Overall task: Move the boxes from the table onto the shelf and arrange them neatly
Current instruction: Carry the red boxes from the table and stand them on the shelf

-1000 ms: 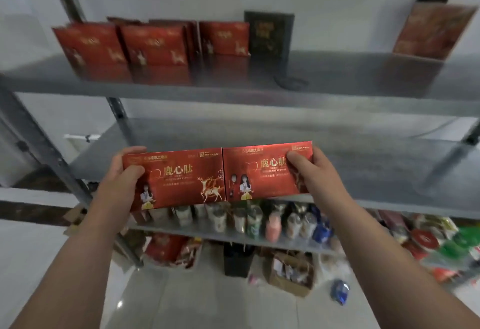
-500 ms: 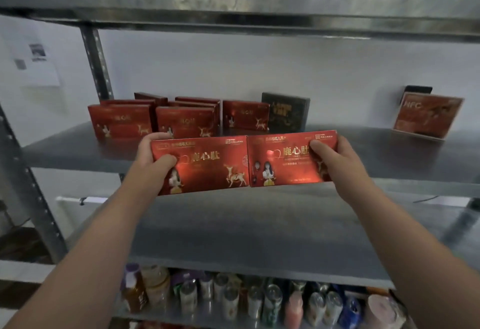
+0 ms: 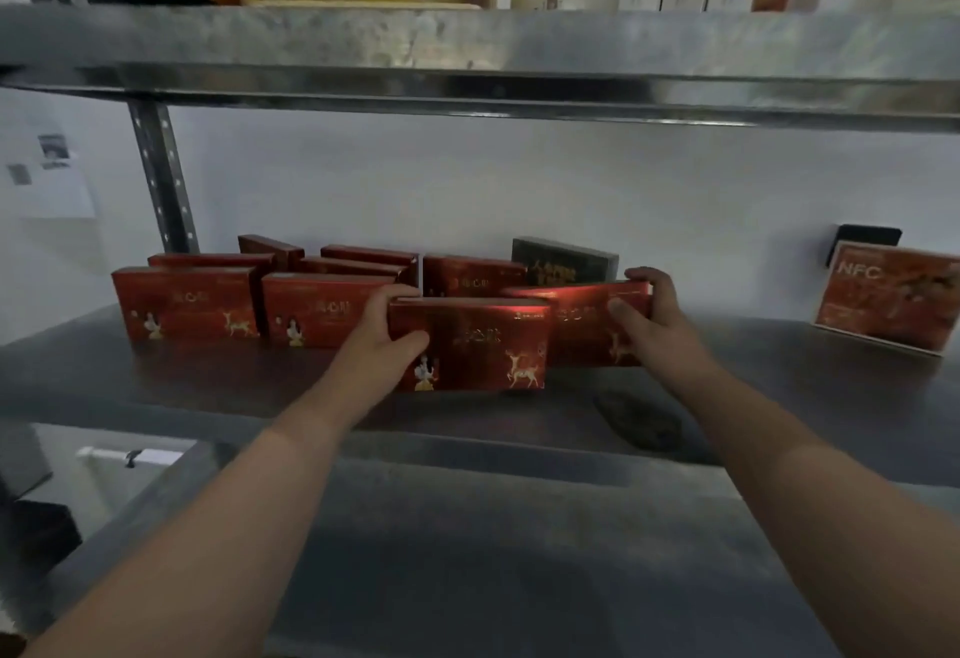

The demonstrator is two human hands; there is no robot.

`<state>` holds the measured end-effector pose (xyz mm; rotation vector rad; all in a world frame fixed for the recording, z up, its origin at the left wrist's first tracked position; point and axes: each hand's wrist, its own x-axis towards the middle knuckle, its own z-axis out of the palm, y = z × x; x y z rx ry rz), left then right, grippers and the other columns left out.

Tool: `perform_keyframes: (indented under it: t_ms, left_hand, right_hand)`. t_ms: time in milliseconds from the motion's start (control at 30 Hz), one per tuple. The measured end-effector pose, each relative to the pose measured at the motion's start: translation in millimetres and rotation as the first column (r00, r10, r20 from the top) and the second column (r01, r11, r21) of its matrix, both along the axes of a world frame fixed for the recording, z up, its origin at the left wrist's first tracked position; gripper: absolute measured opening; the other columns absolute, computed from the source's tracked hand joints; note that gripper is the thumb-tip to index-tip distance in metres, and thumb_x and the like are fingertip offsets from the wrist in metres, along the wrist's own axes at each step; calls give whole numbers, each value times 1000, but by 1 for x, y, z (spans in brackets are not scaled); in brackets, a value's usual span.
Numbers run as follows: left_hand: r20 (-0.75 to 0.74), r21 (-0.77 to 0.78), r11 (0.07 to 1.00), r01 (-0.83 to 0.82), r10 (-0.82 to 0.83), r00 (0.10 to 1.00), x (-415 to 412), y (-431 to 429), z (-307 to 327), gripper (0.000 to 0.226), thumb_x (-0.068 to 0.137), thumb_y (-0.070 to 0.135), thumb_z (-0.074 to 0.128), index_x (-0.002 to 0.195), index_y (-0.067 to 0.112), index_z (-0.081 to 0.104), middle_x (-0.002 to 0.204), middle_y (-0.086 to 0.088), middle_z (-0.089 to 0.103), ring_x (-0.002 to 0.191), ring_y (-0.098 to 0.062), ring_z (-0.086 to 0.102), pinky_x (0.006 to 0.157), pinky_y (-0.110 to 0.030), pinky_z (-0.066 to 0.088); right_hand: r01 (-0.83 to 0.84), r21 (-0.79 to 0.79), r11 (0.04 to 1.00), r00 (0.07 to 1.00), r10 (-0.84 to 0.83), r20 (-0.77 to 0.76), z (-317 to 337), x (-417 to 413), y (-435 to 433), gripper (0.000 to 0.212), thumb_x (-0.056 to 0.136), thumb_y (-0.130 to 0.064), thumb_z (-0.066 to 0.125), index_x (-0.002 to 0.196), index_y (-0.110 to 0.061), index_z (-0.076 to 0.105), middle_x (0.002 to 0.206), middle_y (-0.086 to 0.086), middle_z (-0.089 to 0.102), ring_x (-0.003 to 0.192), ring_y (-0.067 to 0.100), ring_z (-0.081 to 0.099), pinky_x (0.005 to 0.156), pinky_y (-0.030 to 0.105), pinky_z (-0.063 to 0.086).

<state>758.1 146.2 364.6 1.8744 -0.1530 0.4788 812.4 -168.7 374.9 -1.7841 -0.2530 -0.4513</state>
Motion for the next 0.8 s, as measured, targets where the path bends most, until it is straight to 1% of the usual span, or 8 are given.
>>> perform_keyframes:
  t_ms: [100, 167, 267, 367, 533, 600, 700, 800]
  left_hand:
    - [-30, 128, 992, 0, 4, 1000, 16, -8, 3, 45, 93, 15, 59, 124, 45, 44, 82, -3, 65, 64, -19, 66, 63, -27, 52]
    - [1, 183, 983, -25, 25, 1000, 25, -9, 1, 46, 94, 12, 59, 127, 40, 43, 83, -1, 61, 52, -6, 54, 52, -15, 44]
    - [78, 280, 957, -77, 58, 995, 36, -3, -10, 49, 93, 13, 62, 128, 42, 43, 128, 5, 43, 87, 1, 52, 75, -11, 42]
    - [147, 308, 941, -140, 99, 984, 39, -1, -17, 50, 93, 15, 63, 129, 43, 44, 136, 7, 33, 111, -8, 46, 95, -24, 42]
    - [257, 334, 913, -235, 152, 954, 46, 2, -24, 49, 92, 10, 64, 128, 41, 51, 144, 9, 27, 130, -16, 40, 107, -37, 43]
    - [292, 348, 893, -286, 186, 938, 48, 2, -28, 52, 91, 9, 65, 129, 42, 52, 143, 8, 26, 134, -18, 35, 109, -40, 41]
    - [324, 371, 863, -343, 226, 919, 51, 1, -30, 56, 89, 9, 67, 132, 42, 53, 132, 11, 24, 124, -18, 41, 108, -38, 43]
    - [343, 394, 864, -314, 178, 922, 52, 2, -33, 63, 89, 11, 68, 136, 46, 47, 126, 20, 20, 115, -14, 47, 99, -20, 45]
  right_hand:
    - [-84, -136, 987, 996, 81, -23, 3, 34, 3, 28, 98, -30, 61, 117, -41, 43, 111, 6, 65, 89, 22, 69, 72, 42, 62]
    - [-97, -283, 954, 995, 96, -17, 7, 50, 8, 25, 98, -31, 60, 117, -39, 45, 111, 0, 64, 92, 17, 67, 71, 30, 56]
    - [-130, -419, 899, 991, 130, -28, 8, 69, 20, 20, 98, -31, 61, 115, -34, 51, 113, -4, 64, 97, 15, 63, 69, 19, 45]
    - [-157, -474, 867, 986, 164, -26, 11, 79, 31, 17, 97, -29, 64, 111, -35, 56, 114, -6, 64, 95, 10, 63, 69, 17, 44]
    - [-231, -431, 872, 968, 249, -16, 9, 87, 41, 31, 93, -9, 62, 114, -32, 64, 116, -7, 64, 103, 8, 64, 82, 19, 54]
    - [-238, -446, 863, 965, 261, -9, 0, 88, 41, 47, 91, -2, 59, 128, -32, 59, 126, -7, 60, 110, 9, 60, 90, 15, 50]
    - [-171, -504, 846, 980, 201, 5, -8, 92, 40, 60, 94, -6, 60, 143, -36, 46, 128, -10, 51, 107, 5, 54, 73, -6, 36]
    - [-117, -544, 831, 991, 136, -6, -13, 95, 40, 69, 96, -18, 64, 151, -39, 29, 120, -9, 53, 91, -1, 55, 68, -1, 39]
